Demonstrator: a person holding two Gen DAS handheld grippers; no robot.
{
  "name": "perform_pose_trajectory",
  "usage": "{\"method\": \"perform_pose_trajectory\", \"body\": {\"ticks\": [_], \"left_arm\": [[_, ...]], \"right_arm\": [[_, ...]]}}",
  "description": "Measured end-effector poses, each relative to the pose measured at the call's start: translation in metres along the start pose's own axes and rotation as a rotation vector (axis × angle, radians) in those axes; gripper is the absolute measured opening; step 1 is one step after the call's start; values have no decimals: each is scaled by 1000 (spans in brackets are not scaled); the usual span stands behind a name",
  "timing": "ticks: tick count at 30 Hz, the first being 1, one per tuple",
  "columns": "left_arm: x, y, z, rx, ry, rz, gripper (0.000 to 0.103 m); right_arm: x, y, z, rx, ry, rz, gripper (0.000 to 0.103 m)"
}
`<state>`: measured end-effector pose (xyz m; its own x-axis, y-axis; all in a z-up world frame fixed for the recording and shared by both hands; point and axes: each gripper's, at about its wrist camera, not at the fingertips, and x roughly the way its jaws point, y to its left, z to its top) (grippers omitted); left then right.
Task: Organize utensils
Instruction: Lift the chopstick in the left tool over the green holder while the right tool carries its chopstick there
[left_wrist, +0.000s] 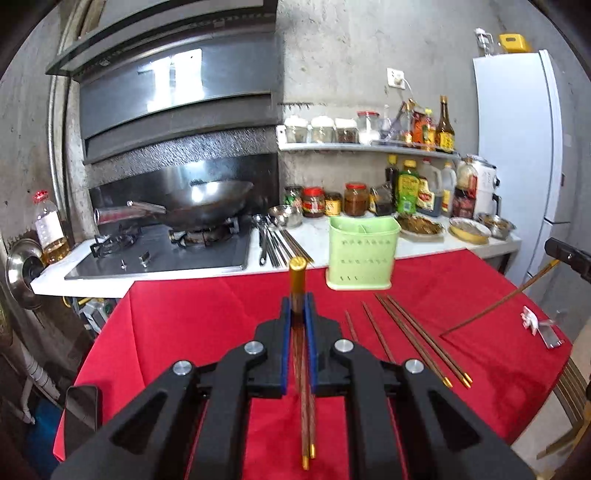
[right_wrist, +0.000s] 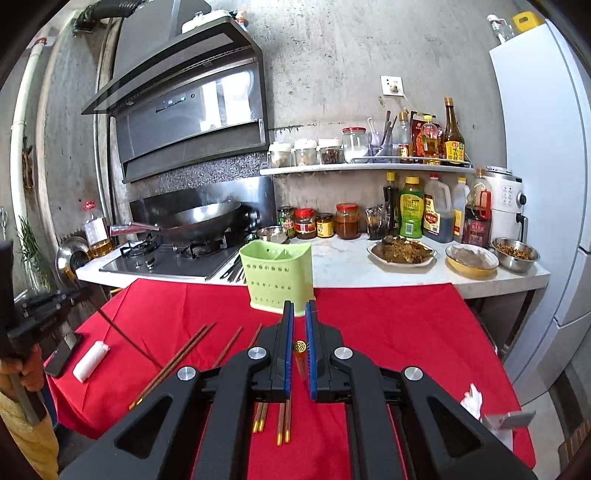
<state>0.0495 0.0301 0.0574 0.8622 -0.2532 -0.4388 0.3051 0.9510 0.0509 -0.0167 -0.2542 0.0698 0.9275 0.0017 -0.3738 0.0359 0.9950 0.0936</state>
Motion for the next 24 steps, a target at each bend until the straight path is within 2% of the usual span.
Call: {"method": "perform_pose_trajectory", "body": {"ticks": [7,11,14,16,18,24], "left_arm": [[12,7,5,0,19,30,7],[25,7,-2,13,63,49,7],[27,9,1,17,60,40,7],[30,8,5,32,44,64,7],[35,10,7,21,45,56,7],[42,15,7,-2,37,53,7]], "right_arm": [[51,4,2,-22,67,-5,7],[54,6,4,-22,49,-6,7],[45,11,23,-53,11,-17,6],[43,13,39,-72,6,-16,6],[46,15,49,-90,15,-20,6],[67,23,61,-121,31,-17,7]]}}
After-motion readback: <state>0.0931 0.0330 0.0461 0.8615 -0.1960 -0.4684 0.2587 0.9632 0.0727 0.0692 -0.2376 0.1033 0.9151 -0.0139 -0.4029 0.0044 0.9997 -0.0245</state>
